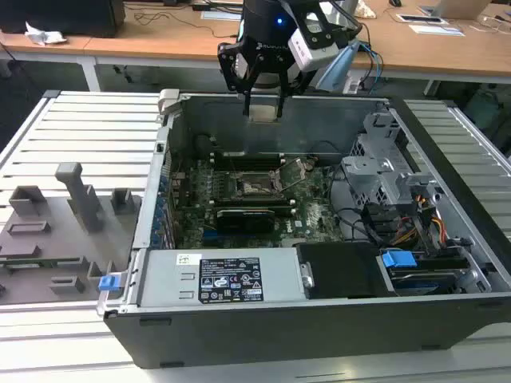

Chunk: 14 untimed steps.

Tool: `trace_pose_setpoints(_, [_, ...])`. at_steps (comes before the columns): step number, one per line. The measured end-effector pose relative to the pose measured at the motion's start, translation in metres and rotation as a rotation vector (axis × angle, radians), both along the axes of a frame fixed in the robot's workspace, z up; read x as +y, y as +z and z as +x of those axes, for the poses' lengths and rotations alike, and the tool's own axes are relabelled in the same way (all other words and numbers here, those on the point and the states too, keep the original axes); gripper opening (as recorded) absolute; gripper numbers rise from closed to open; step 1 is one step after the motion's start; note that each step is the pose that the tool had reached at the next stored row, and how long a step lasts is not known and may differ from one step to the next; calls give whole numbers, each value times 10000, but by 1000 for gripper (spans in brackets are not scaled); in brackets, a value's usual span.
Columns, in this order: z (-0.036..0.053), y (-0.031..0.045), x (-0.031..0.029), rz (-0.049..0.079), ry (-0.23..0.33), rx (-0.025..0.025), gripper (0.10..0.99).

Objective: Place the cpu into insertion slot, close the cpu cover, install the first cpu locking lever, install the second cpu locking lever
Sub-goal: 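Place the cpu into insertion slot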

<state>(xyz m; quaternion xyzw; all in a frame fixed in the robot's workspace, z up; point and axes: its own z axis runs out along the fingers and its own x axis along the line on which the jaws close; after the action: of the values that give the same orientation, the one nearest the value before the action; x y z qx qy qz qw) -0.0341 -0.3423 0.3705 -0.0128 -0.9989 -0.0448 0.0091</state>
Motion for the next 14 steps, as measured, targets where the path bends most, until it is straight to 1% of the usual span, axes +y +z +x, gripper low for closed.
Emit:
trace_pose_setpoints(4, [0, 0, 0, 0, -53, 0, 529])
trace_pose_setpoints(12, [0, -1, 0, -1, -1527, 1, 529])
trace_pose_setpoints(14, [0, -1, 0, 0, -1696, 1, 529])
